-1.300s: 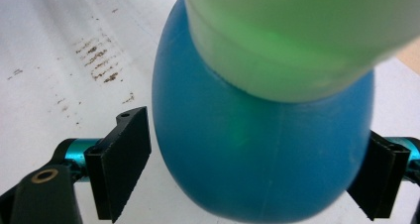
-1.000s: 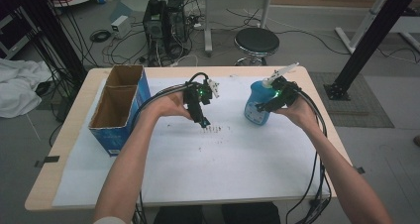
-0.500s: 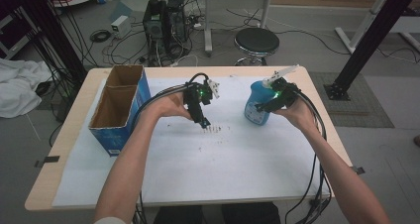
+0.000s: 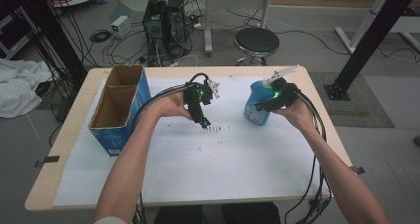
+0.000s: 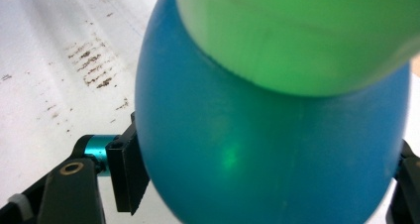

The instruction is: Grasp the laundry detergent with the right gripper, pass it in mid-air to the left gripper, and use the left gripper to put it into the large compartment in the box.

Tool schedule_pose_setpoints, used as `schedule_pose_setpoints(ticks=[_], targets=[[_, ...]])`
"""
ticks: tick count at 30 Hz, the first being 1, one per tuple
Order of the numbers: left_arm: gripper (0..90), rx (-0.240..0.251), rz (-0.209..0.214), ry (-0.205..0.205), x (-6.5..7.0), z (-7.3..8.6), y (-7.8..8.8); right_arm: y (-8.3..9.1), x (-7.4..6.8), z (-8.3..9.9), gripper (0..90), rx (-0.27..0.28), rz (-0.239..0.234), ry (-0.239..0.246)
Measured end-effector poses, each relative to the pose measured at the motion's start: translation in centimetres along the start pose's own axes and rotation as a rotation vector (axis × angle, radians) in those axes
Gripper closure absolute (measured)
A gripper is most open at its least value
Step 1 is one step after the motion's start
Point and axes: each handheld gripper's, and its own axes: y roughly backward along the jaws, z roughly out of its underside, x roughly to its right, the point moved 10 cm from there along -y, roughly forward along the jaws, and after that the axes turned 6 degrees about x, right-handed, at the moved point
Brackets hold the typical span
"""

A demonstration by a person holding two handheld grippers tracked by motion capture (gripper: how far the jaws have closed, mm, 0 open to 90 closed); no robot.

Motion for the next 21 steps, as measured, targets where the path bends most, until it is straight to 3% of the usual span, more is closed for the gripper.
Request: schedule_pose_setpoints(ticks=[21], targets=[[10.5,-0.011,0.001,-0.009,-0.06,0.18,0.27,-0.16,-0.15,-0.3,31.5,0.037,-0.019,-0.003]])
